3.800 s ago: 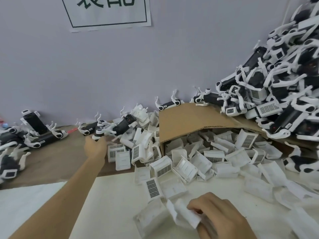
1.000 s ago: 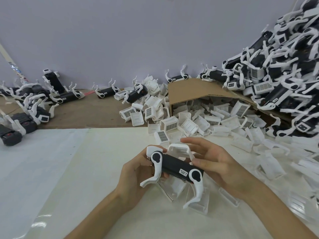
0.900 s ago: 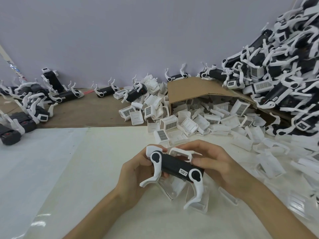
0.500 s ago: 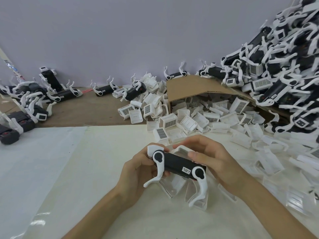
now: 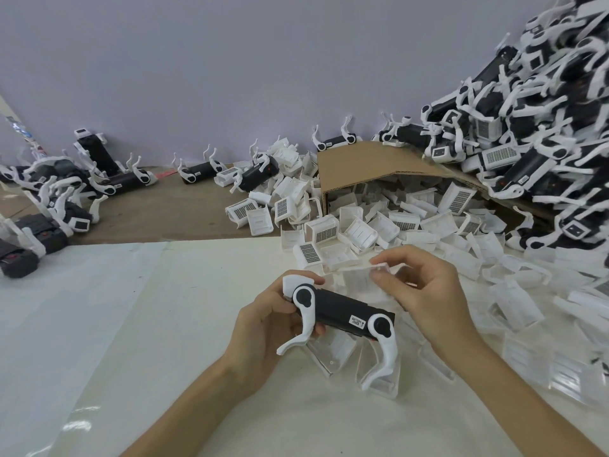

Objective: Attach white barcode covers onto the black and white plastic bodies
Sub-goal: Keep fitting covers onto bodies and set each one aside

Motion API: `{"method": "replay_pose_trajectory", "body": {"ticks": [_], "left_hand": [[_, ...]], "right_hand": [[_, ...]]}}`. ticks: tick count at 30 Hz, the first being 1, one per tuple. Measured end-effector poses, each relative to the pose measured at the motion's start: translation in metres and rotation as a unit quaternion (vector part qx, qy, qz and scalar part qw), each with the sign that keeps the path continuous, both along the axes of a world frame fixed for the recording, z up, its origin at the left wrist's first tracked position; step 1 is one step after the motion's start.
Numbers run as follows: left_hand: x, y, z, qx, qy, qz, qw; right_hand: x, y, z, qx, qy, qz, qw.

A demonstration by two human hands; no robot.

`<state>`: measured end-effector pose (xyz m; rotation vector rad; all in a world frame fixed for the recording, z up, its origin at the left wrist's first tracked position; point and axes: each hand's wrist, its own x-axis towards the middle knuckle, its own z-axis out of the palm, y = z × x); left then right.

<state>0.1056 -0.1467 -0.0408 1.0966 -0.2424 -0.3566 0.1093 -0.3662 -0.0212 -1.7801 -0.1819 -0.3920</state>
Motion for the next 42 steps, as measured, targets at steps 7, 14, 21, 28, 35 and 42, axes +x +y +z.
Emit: {"method": "replay_pose_trajectory", "body": {"ticks": [7,14,21,28,35,42], "left_hand": [[-0.001,0.0,0.001,0.002,-0.009,-0.001,1.0],[-0.003,-0.001,0.004,-0.031,0.013,0.008,0.999],[-0.002,-0.001,0.003,0.003,0.002,0.009,1.0],[-0.002,-0.002,0.002,0.016,0.003,0.016,1.0],[-0.001,-0.001,0.002,0.027,0.001,0.027,0.999],[-0.001,0.003,0.0,0.019,0.009,0.018,1.0]], "right_hand": [[-0.005,0.006,0.004,0.032,0.005,0.068,0.997],[-0.008,0.005,0.005,0.012,0.031,0.14,0.99],[-0.009,0.004,0.007,0.042,0.08,0.21,0.974],[-0.01,0.008,0.007,0.049,0.098,0.218,0.97],[-0.009,0.002,0.009,0.04,0.107,0.255,0.96],[-0.009,0.004,0.015,0.1,0.159,0.266,0.945]]}}
